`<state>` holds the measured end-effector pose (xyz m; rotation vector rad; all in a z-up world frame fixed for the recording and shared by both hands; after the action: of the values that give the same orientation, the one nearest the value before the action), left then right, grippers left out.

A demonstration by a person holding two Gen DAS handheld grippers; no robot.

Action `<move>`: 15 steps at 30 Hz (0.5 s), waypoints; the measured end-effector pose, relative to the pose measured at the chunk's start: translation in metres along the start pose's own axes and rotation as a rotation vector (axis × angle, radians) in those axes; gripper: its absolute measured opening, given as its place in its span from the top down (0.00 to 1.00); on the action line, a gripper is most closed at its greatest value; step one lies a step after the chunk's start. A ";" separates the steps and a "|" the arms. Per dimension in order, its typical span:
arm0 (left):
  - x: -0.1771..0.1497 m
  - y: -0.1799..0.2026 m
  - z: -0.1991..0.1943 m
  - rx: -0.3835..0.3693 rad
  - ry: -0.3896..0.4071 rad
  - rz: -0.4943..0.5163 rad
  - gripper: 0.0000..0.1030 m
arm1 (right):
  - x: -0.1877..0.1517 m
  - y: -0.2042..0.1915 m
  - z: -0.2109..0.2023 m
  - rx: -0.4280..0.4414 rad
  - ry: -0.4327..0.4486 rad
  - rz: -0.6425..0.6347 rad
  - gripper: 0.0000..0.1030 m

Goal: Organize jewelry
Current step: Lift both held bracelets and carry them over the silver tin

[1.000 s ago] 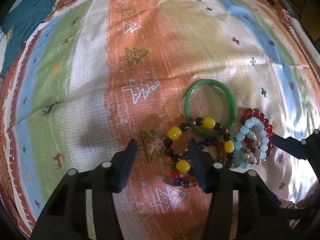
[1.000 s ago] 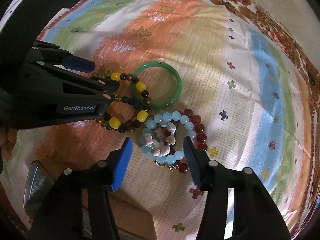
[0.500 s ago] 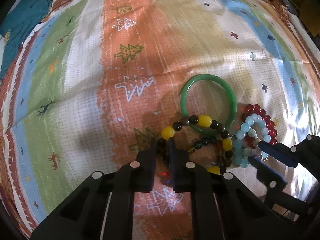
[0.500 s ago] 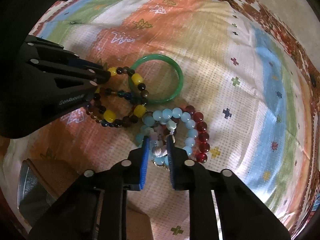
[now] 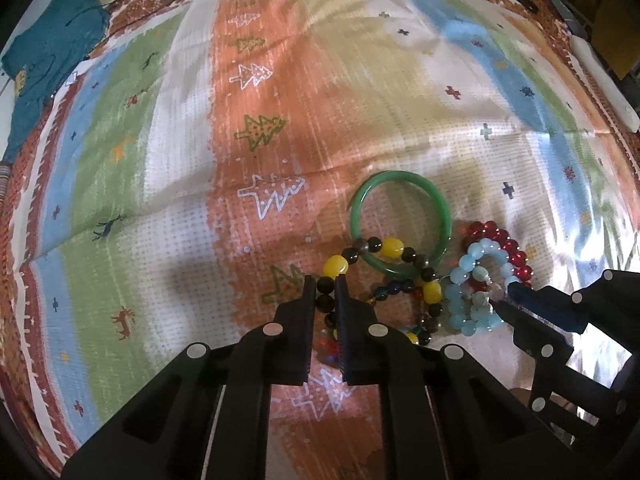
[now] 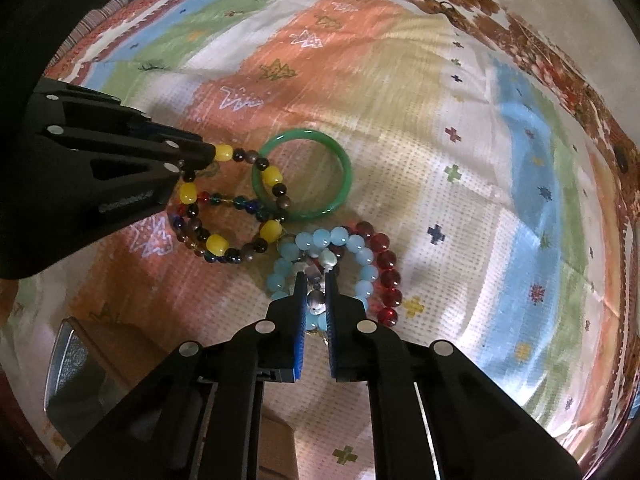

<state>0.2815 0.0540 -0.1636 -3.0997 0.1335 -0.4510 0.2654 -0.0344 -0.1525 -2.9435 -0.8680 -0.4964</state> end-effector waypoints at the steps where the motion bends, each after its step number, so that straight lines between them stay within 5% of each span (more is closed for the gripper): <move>1: -0.001 -0.001 -0.003 -0.003 0.004 -0.002 0.92 | 0.000 0.002 -0.002 0.000 0.004 0.005 0.90; 15: -0.003 0.010 -0.041 -0.026 0.077 0.017 0.91 | 0.005 0.021 -0.035 0.022 0.091 0.086 0.90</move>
<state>0.2666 0.0444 -0.1253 -3.1048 0.1669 -0.5721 0.2704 -0.0534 -0.1160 -2.8983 -0.7286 -0.6059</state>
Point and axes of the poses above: each gripper's, at about its wrist camera, not at the fingertips, and z roughly the way its jaws point, y to its right, x to its top, the point moved 2 cm from there along z, roughly the way its jaws point, and after that the axes turned 9 degrees about z, right-handed, at the moved point
